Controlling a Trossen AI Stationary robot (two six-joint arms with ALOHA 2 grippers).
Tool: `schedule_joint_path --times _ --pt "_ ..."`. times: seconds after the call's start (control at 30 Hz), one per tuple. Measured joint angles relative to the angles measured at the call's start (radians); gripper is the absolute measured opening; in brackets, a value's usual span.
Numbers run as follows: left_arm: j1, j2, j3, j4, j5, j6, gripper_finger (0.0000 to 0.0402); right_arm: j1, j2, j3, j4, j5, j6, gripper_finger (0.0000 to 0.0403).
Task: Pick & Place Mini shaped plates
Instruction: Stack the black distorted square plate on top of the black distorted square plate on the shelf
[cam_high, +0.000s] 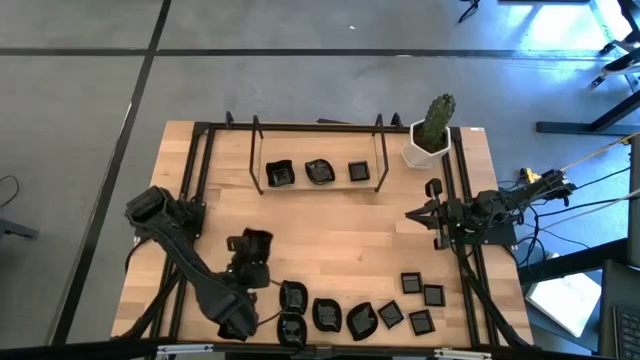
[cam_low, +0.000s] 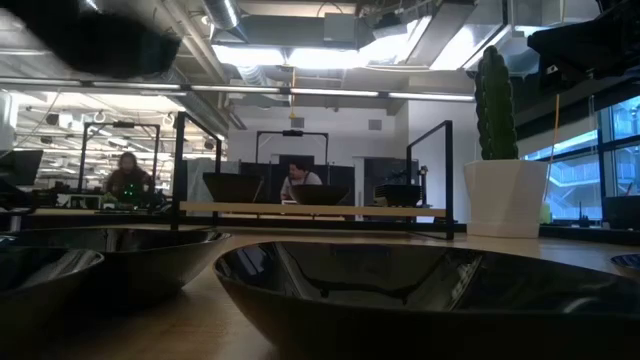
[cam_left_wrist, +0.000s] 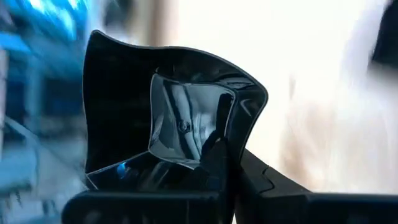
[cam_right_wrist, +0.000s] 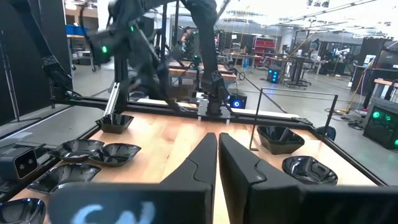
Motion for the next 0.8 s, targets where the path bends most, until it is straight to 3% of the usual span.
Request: schedule_joint_path --times 0.17,0.3,0.5,0.57,0.67,0.8 --pt "-0.018 -0.137 0.069 0.003 -0.232 0.074 0.0003 0.000 0.000 0.000 0.000 0.000 0.000 0.0020" --pt "-0.020 -0.294 0.060 0.049 -0.323 0.175 0.0003 0.000 0.000 0.000 0.000 0.000 -0.013 0.0020" --pt "0.054 -0.489 -0.038 0.403 -0.350 0.597 0.0003 0.000 0.000 0.000 0.000 0.000 -0.025 0.0020" --pt "0.098 -0.535 -0.082 0.499 -0.307 0.712 0.0002 0.000 0.000 0.000 0.000 0.000 -0.025 0.0020" --pt "0.165 -0.601 -0.155 0.588 -0.142 0.880 0.0002 0.000 0.000 0.000 0.000 0.000 -0.026 0.0020" --pt "0.227 -0.725 -0.310 0.788 0.249 1.091 0.0002 0.000 0.000 0.000 0.000 0.001 -0.026 0.0020"
